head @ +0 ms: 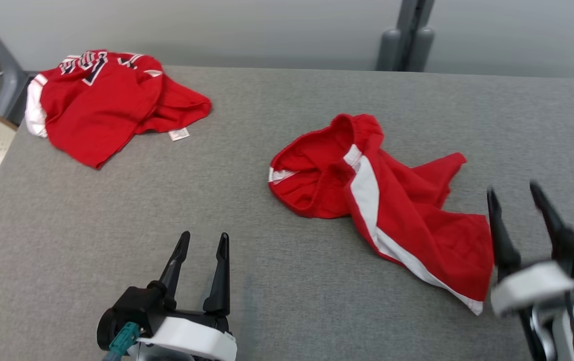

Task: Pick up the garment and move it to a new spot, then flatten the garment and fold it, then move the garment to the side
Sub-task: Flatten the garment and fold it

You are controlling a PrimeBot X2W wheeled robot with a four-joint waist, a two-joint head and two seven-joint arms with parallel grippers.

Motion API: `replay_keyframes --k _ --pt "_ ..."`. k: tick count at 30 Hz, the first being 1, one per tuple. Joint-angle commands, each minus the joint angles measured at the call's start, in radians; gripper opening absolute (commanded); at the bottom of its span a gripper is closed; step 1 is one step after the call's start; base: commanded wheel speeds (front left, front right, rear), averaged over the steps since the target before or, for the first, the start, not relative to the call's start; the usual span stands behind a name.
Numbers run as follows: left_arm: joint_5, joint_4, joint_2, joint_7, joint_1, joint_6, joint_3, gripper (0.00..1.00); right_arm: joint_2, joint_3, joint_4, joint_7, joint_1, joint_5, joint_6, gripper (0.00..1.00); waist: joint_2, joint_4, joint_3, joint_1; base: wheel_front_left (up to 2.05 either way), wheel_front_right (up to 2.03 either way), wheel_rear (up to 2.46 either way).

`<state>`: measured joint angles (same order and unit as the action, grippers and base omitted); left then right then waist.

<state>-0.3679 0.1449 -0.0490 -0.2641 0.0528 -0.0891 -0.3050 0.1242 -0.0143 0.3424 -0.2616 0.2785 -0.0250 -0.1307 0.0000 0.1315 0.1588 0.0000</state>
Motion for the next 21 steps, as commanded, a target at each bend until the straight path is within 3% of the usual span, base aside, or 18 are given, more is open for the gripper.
replay_keyframes --k 1,6,10,19,20,21 --pt "0.01 0.001 -0.003 -0.001 -0.012 0.008 0.004 1.0 -0.011 -0.013 -0.021 -0.005 -0.076 -0.007 0.0 1.0 0.0 -0.036 -0.02 0.0 0.0 0.0 0.0" --pt "0.021 0.005 -0.003 -0.001 -0.022 0.017 0.012 1.0 -0.04 0.019 -0.057 -0.005 -0.221 -0.027 0.0 1.0 0.0 -0.08 -0.027 0.0 0.0 0.0 0.0" --pt "0.026 0.01 -0.003 -0.001 -0.02 0.023 0.006 1.0 -0.056 0.08 -0.045 -0.005 -0.244 -0.052 0.0 1.0 0.0 -0.096 -0.031 0.0 0.0 0.0 0.0" --pt "0.026 0.024 -0.003 -0.001 -0.024 0.023 -0.009 1.0 -0.068 0.101 0.063 0.015 -0.22 -0.086 0.0 1.0 0.0 -0.056 -0.041 0.0 0.0 0.0 0.0" --pt "0.026 0.024 -0.003 -0.001 -0.025 0.022 -0.007 1.0 -0.069 0.102 0.08 0.018 -0.213 -0.096 0.0 0.96 0.0 -0.048 -0.041 0.0 0.0 0.0 0.0" --pt "0.026 0.024 -0.003 -0.001 -0.025 0.021 -0.006 1.0 -0.07 0.102 0.096 0.022 -0.207 -0.11 0.0 0.78 0.0 -0.04 -0.042 0.0 0.0 0.0 0.0"
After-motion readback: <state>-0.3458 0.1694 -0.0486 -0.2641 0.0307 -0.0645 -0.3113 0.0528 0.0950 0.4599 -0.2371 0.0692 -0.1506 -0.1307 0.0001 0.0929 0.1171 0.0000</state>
